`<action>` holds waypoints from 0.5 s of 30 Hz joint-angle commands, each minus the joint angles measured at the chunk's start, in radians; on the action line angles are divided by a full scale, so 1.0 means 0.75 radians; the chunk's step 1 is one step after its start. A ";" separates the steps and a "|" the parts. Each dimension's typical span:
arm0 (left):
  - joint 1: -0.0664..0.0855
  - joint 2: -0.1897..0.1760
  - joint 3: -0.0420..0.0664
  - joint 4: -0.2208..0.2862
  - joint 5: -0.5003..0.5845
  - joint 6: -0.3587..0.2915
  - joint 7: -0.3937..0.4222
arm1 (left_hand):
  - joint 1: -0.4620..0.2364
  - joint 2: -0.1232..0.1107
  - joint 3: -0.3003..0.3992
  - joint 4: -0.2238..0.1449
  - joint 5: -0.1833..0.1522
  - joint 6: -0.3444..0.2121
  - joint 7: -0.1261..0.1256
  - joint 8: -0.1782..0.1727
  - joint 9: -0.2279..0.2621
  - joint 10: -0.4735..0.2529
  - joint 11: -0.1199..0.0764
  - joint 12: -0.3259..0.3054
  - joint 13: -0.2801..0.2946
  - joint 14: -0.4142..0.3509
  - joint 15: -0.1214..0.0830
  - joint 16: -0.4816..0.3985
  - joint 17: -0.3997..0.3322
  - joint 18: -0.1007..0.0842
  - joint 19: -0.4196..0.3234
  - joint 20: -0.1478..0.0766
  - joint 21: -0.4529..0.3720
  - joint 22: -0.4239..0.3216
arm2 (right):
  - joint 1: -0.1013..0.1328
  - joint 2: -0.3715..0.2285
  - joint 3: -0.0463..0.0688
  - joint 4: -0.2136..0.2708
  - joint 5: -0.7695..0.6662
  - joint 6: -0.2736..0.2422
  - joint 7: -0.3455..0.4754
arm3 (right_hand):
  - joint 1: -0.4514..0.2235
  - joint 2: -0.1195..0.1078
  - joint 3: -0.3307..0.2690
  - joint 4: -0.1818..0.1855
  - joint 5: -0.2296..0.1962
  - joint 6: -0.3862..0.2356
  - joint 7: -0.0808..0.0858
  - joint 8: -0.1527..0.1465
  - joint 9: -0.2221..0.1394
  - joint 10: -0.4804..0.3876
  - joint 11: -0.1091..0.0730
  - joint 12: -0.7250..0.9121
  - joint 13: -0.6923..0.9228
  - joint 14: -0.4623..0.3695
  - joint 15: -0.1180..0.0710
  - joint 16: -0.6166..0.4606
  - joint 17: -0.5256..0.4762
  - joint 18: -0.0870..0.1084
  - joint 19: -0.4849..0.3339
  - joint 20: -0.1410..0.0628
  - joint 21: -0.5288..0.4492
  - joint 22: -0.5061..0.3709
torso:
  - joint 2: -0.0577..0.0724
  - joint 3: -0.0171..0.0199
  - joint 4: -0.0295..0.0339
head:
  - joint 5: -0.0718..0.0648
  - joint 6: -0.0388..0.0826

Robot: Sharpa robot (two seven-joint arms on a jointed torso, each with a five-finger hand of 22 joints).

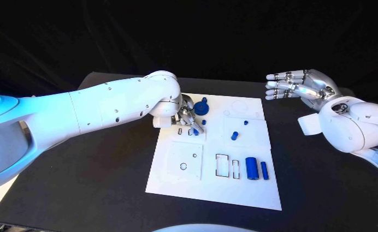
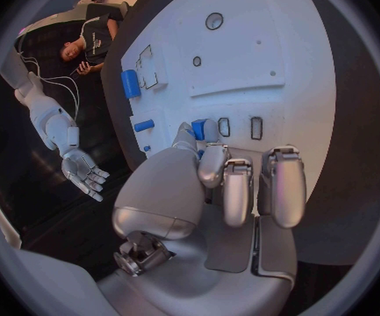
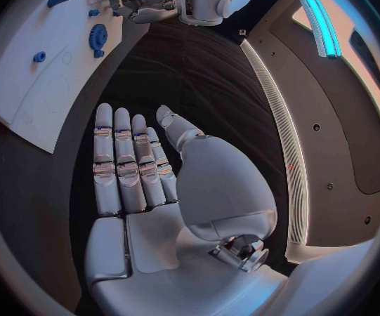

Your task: Assemble the parts on the task board

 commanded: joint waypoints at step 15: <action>-0.003 -0.038 -0.003 0.061 0.094 -0.190 -0.044 | -0.128 -0.358 0.938 -0.065 0.296 -0.006 0.032 -0.006 0.054 0.014 0.017 -0.011 -0.003 0.138 0.010 0.004 0.351 -0.007 0.056 0.006 -0.001 0.149 | -0.005 0.005 -0.001 -0.006 -0.008 0.028 -0.005 | -0.006 -0.006 -0.002 0.004 0.015 -0.002 0.009 -0.006 -0.001 -0.005 0.008 -0.010 -0.001 0.003 0.005 -0.004 -0.009 0.008 0.011 0.003 -0.012 -0.008 | -0.001 0.0036 0.0002 | 0.000 0.000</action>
